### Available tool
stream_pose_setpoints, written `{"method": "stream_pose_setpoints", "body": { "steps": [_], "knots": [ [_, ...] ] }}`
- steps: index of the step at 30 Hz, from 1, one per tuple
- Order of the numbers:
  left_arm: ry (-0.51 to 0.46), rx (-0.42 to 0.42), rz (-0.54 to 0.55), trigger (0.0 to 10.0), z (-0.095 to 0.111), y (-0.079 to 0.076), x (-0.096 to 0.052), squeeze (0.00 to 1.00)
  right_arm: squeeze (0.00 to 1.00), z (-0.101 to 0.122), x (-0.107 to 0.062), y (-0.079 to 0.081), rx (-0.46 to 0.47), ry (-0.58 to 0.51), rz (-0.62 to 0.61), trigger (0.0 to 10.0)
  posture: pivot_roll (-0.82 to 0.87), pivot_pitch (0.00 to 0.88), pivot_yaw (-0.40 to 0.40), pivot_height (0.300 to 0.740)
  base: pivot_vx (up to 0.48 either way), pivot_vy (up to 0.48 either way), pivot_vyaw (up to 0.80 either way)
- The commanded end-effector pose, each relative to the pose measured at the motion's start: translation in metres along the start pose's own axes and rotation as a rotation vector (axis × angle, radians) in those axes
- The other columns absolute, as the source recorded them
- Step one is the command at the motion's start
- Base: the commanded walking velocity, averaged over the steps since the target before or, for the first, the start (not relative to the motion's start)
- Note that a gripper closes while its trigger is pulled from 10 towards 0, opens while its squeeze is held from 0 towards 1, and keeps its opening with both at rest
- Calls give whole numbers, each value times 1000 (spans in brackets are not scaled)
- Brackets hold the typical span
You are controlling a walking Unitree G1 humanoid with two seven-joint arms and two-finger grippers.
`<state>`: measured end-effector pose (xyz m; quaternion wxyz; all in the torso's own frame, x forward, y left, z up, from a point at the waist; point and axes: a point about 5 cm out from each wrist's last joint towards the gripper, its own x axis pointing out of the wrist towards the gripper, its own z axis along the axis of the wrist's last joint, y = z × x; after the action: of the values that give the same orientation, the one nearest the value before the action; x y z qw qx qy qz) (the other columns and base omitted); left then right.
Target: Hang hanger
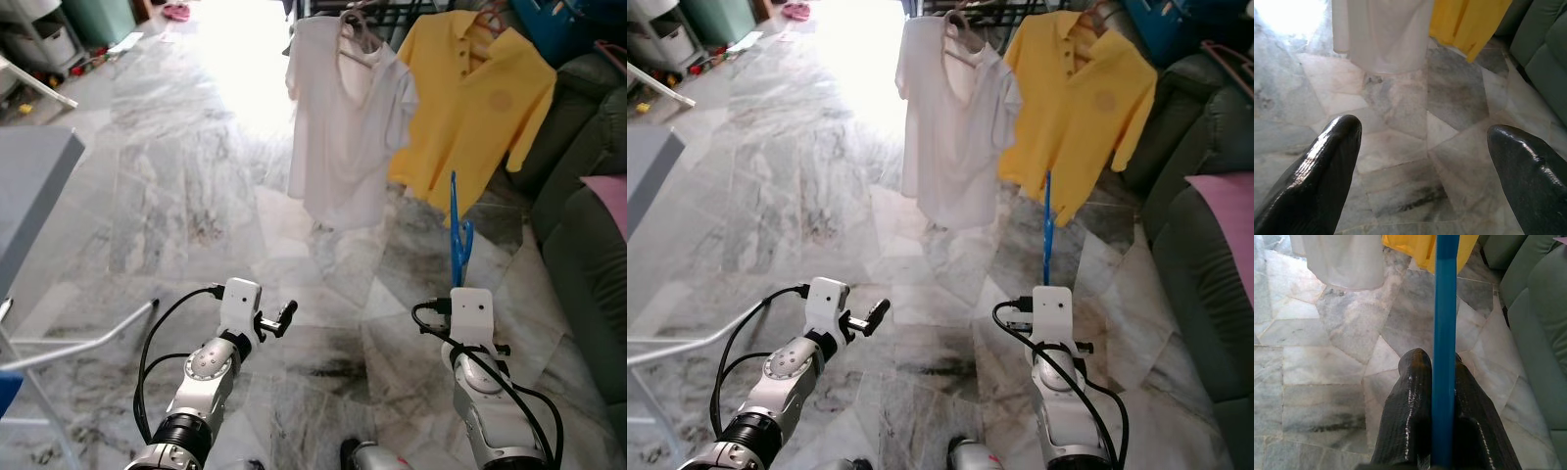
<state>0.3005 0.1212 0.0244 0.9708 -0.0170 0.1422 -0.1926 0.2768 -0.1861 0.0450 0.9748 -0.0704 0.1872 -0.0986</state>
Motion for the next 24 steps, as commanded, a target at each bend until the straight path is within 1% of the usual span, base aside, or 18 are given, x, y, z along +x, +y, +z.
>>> {"method": "stream_pose_setpoints", "body": {
  "steps": [1, 8, 24],
  "knots": [
    [19, 3, -14, 10000, -2, -1, 0, 0, 0, 2, -2, -2, 8, -7, -5, 10000, -239, 177, 25, 740, 390, 0, 0],
    [22, 11, -34, 10000, -1, -7, 2, 0, 0, 6, 1, -6, -11, -21, -11, 10000, -241, 169, 20, 740, 388, 0, 0],
    [32, 18, -63, 10000, 0, -13, 5, 0, 0, 8, 3, -10, -7, -22, -30, 10000, -247, 156, 19, 740, 390, 0, 0]
  ]
}}
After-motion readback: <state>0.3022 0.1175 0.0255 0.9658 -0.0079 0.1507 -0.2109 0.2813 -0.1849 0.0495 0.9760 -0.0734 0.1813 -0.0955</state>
